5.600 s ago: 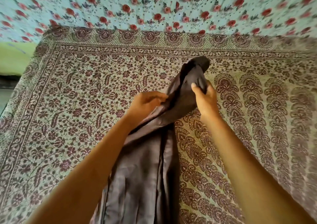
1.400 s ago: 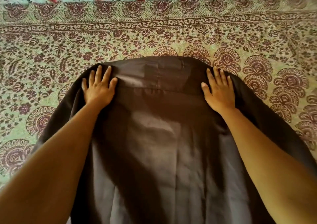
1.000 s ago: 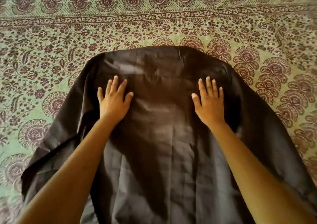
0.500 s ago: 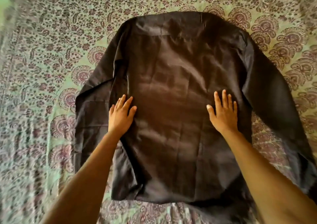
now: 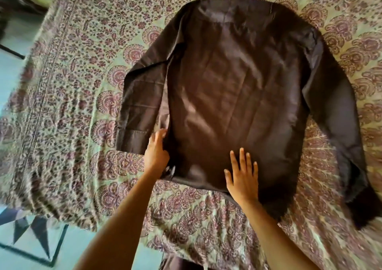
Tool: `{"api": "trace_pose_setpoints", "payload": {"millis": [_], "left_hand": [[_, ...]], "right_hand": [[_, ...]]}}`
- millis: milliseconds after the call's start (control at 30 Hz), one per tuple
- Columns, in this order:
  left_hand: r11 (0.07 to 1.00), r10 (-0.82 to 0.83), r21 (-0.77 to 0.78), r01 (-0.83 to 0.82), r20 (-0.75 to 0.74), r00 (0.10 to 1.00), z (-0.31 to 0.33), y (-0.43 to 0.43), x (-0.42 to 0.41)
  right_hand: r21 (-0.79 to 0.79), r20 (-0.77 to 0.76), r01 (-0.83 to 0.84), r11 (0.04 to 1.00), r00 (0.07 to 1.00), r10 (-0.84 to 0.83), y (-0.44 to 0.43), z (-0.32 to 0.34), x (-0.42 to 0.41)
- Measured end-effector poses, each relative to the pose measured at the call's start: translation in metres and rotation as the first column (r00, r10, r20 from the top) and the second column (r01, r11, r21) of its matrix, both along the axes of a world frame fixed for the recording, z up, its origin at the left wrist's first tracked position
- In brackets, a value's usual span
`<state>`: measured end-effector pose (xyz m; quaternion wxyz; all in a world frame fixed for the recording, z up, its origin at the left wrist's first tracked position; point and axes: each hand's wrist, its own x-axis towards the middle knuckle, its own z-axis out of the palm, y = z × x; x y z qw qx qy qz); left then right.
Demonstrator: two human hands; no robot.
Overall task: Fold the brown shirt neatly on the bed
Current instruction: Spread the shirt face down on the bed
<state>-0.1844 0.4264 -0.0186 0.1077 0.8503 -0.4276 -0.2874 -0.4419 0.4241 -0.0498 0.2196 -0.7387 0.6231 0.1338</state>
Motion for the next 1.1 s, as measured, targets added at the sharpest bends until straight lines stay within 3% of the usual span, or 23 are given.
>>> {"api": "trace_pose_setpoints", "payload": {"millis": [67, 133, 167, 200, 267, 367, 467, 567, 667, 767, 833, 967, 1100], "left_hand": [[0.947, 0.258, -0.115, -0.299, -0.282, 0.924, 0.004, 0.007, 0.020], [0.867, 0.453, 0.012, -0.498, -0.436, 0.778, 0.004, 0.019, 0.038], [0.878, 0.465, 0.091, -0.471, -0.399, 0.790, 0.001, 0.025, 0.046], [0.919, 0.395, 0.143, -0.368, -0.299, 0.869, 0.000, 0.031, 0.051], [0.956, 0.274, 0.152, -0.252, -0.147, 0.951, -0.006, 0.037, 0.060], [0.928, 0.373, 0.018, -0.372, -0.031, 0.928, 0.002, 0.024, 0.074], [0.879, 0.470, 0.053, -0.474, 0.081, 0.879, -0.001, 0.009, 0.091], [0.870, 0.487, 0.091, -0.484, -0.018, 0.873, -0.013, -0.004, 0.113], [0.887, 0.459, 0.006, -0.461, -0.121, 0.880, -0.018, -0.008, 0.141], [0.770, 0.617, -0.122, -0.626, -0.103, 0.780, -0.005, -0.003, 0.189], [0.721, 0.682, -0.129, -0.681, -0.048, 0.730, 0.001, -0.001, 0.225], [0.859, 0.495, 0.074, -0.507, 0.132, 0.859, -0.006, -0.002, 0.269], [0.970, 0.236, -0.012, -0.242, 0.261, 0.936, -0.006, -0.012, 0.240]], "right_hand": [[-0.017, 0.000, -0.013, 1.000, 1.000, 0.013, 0.000, 0.001, -0.006], [-0.026, 0.012, 0.018, 0.999, 1.000, -0.018, -0.005, 0.002, -0.006], [-0.030, 0.024, 0.047, 0.998, 0.999, -0.047, -0.008, 0.003, -0.003], [-0.037, 0.039, 0.074, 0.997, 0.997, -0.072, -0.011, 0.005, 0.002], [-0.057, 0.078, 0.095, 0.994, 0.993, -0.090, -0.018, 0.010, 0.020], [-0.084, 0.177, 0.030, 0.996, 0.984, -0.015, -0.029, 0.017, 0.054], [-0.123, 0.322, -0.113, 0.986, 0.935, 0.147, -0.039, 0.023, 0.100], [-0.125, 0.428, -0.214, 0.969, 0.869, 0.248, -0.046, 0.023, 0.155], [-0.115, 0.441, -0.197, 0.974, 0.868, 0.227, -0.048, 0.017, 0.200], [-0.095, 0.398, -0.153, 0.984, 0.900, 0.178, -0.045, 0.011, 0.227], [-0.068, 0.402, -0.116, 0.991, 0.906, 0.134, -0.042, 0.009, 0.240], [-0.086, 0.404, 0.057, 0.995, 0.915, -0.018, -0.038, 0.006, 0.269], [-0.115, 0.306, 0.314, 0.943, 0.914, -0.267, -0.040, 0.004, 0.277]]}}
